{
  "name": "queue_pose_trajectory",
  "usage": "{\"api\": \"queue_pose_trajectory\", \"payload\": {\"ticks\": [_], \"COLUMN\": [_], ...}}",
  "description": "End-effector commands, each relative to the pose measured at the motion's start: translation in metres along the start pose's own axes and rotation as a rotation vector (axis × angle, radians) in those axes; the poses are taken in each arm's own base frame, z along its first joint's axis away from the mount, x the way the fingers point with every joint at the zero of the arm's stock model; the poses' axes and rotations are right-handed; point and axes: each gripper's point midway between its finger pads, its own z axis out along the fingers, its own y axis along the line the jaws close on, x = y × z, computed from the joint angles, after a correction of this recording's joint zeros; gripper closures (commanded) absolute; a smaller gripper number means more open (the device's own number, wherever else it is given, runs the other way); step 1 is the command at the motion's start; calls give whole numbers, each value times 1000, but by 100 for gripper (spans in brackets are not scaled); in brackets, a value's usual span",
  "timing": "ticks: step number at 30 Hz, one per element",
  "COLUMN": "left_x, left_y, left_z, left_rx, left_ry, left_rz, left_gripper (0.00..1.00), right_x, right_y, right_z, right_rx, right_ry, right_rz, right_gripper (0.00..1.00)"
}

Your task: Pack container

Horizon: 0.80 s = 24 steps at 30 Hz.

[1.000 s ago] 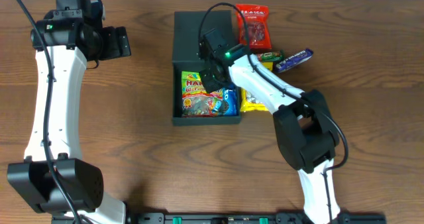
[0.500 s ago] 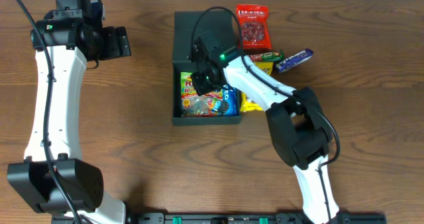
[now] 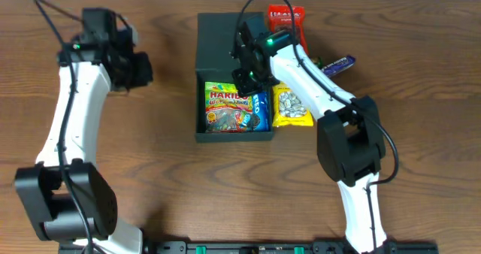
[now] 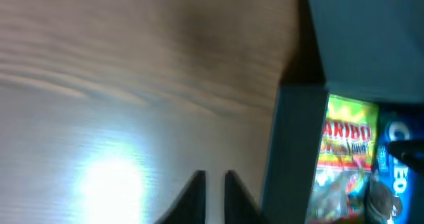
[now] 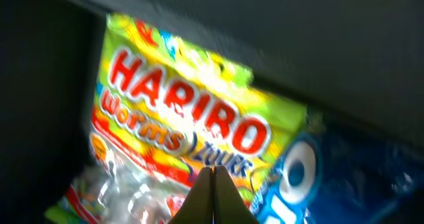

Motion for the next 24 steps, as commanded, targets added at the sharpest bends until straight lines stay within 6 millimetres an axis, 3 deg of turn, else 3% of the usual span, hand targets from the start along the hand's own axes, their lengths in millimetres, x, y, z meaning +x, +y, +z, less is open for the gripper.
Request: {"api": "queue_pose_trajectory", "payload": {"ticks": [1, 4, 8, 11, 18, 24], "left_x": [24, 40, 59, 74, 88, 96], "left_y": [-19, -34, -36, -48, -74, -73], "left_z": [23, 39, 57, 64, 71, 86], "left_rx": [158, 290, 315, 365, 401, 377], "left_ry": [69, 95, 127, 159, 183, 218], "left_rz": [-67, -98, -167, -156, -105, -105], "left_gripper": [94, 94, 94, 94, 94, 94], "right_x": [5, 11, 20, 30, 46, 52], "right_y": [5, 7, 9, 10, 6, 17], "right_z": [1, 5, 13, 21, 34, 54], "right_rx": [-10, 5, 34, 35, 39, 4], "right_ry": [25, 45, 68, 96, 140, 139], "right_rz": [-66, -101, -123, -127, -121, -143], "right_gripper": [99, 99, 99, 99, 99, 98]}}
